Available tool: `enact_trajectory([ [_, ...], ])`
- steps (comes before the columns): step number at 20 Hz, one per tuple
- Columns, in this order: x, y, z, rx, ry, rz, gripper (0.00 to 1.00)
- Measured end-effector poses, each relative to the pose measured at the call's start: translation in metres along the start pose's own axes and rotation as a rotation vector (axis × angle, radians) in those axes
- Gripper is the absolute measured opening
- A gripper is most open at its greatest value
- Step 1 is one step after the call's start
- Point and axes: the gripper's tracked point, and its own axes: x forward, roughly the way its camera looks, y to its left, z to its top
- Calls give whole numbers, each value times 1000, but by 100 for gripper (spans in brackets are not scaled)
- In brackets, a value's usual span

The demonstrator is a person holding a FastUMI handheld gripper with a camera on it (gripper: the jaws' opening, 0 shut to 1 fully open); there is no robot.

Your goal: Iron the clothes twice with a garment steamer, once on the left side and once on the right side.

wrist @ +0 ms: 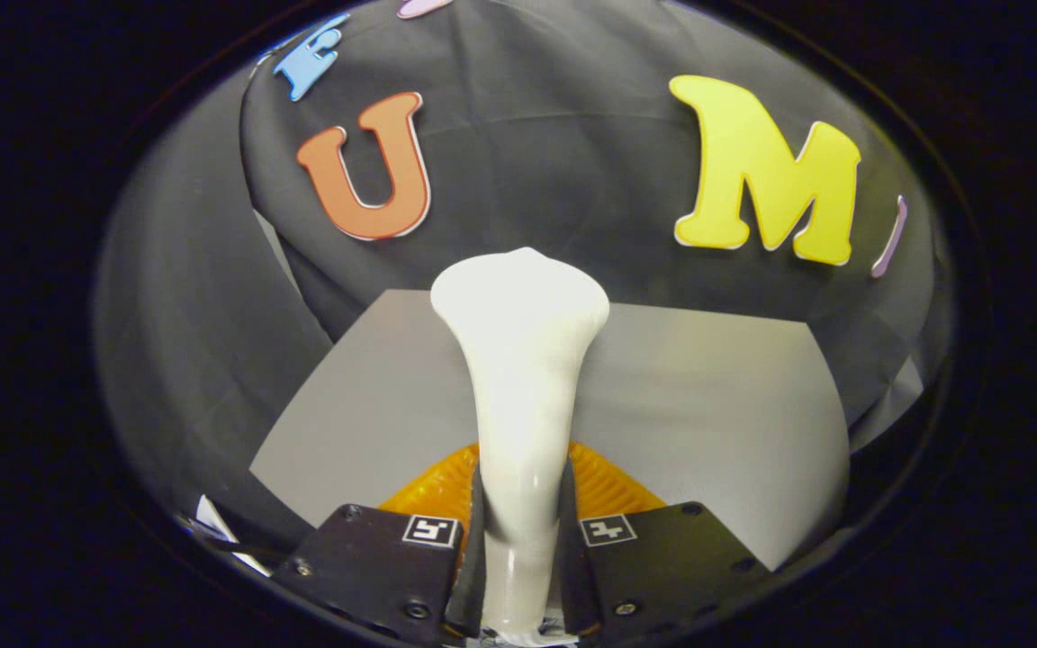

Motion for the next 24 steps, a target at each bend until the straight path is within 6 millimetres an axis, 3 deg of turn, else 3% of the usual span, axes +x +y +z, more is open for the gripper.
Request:
enact_trajectory([
  [2,-14,0,2,25,-46,15,36],
  [8,-89,-8,7,77,-182,62,36],
  [15,-226,-29,14,100,-394,111,36],
  [21,-347,-72,8,98,-562,89,36],
  [24,-387,-112,10,137,-611,40,36],
])
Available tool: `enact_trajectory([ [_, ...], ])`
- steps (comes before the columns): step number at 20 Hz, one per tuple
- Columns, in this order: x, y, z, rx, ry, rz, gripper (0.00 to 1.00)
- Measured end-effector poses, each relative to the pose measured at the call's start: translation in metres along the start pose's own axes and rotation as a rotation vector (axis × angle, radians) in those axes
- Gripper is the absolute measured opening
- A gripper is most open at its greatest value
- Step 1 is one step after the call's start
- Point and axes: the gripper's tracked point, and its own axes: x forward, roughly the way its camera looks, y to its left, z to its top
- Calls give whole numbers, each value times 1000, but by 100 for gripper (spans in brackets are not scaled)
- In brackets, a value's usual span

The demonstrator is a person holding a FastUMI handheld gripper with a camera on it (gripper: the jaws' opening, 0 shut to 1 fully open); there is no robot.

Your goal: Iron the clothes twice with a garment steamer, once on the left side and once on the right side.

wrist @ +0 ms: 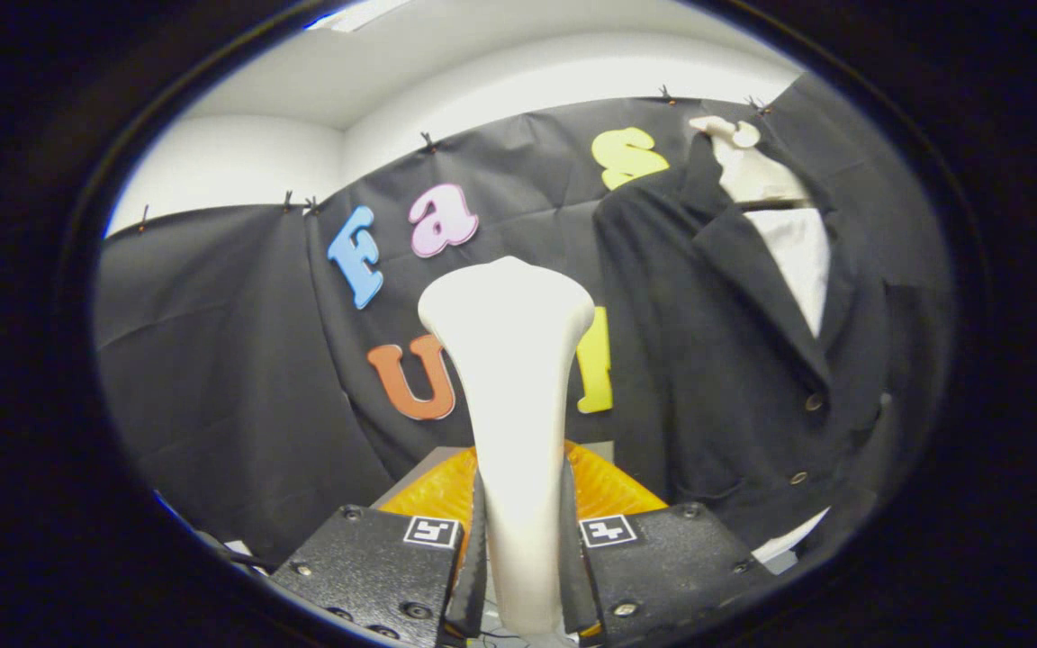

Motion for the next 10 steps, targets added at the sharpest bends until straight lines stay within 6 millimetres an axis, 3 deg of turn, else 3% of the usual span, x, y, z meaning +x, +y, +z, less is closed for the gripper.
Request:
enact_trajectory([
  [4,-30,-62,37,-6,-60,-98,36],
  [6,-37,-79,61,-10,-97,-123,35],
  [10,-27,-96,105,-43,-160,-163,36],
])
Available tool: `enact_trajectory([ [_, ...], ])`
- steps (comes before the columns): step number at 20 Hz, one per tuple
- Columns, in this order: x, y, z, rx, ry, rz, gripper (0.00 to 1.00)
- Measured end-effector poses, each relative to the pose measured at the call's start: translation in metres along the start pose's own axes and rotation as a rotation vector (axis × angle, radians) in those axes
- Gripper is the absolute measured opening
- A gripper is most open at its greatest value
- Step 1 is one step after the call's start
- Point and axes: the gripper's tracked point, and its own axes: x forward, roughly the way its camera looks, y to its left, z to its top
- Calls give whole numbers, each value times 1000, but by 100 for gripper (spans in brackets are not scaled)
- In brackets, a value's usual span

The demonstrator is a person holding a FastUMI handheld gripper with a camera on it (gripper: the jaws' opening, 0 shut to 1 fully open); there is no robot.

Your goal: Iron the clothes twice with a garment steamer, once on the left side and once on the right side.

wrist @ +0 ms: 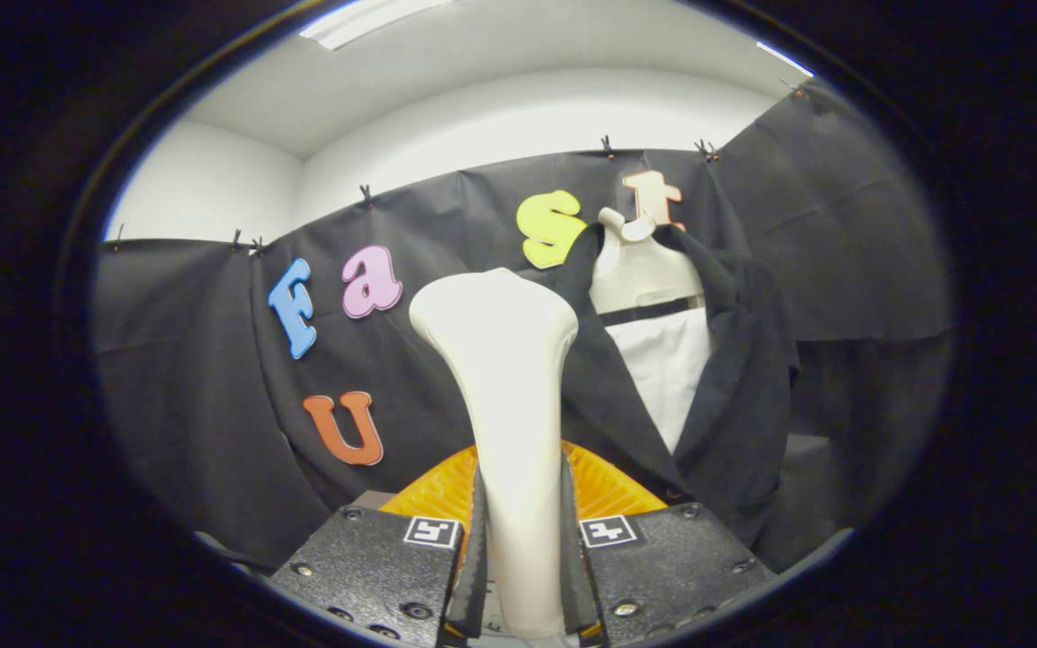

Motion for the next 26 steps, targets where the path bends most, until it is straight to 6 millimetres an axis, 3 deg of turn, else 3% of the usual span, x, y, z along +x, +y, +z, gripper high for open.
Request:
enact_trajectory([
  [4,27,-21,23,-45,-48,-96,36],
  [11,69,-34,-1,-127,-10,-222,36],
  [20,64,-53,-41,-150,54,-250,36],
  [26,54,-70,-81,-150,110,-269,36],
])
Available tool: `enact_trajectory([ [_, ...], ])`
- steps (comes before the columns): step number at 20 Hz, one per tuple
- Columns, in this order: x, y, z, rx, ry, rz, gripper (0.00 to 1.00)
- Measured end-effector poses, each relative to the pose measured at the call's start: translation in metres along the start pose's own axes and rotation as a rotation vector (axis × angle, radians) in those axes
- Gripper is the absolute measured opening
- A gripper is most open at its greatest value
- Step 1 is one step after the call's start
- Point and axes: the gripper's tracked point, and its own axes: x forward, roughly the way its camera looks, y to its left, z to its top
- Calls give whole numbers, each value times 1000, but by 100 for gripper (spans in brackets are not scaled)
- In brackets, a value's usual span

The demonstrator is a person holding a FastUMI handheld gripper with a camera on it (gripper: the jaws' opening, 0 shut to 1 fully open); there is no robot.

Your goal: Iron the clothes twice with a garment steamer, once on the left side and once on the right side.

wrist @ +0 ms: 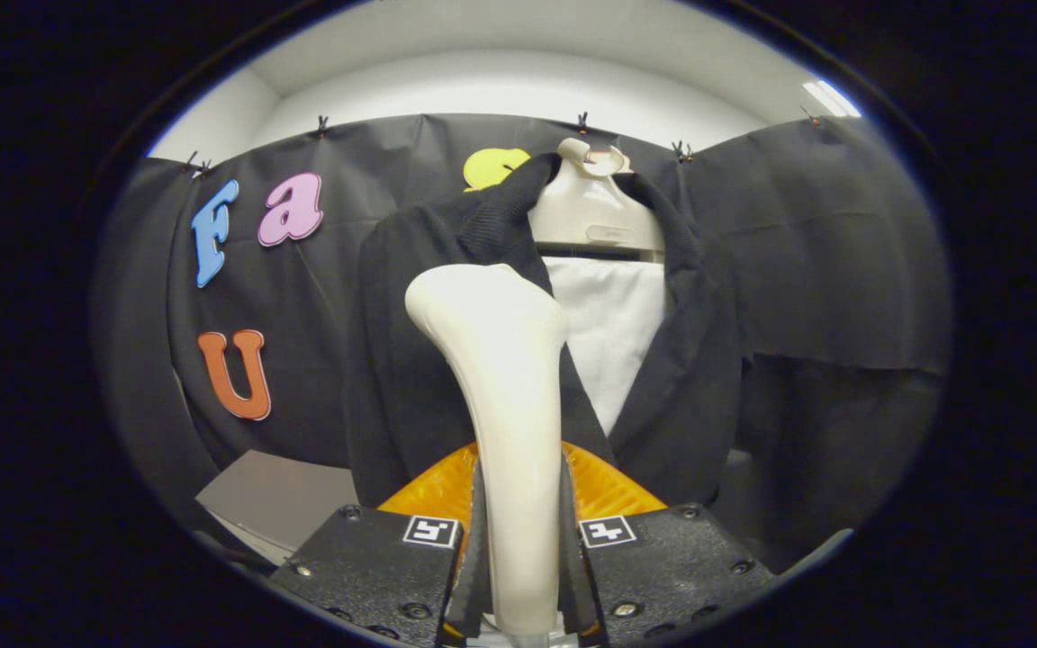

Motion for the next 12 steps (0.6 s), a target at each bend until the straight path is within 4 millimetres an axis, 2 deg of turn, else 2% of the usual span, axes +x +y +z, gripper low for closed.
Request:
enact_trajectory([
  [12,-1,-21,-66,-19,61,-14,36],
])
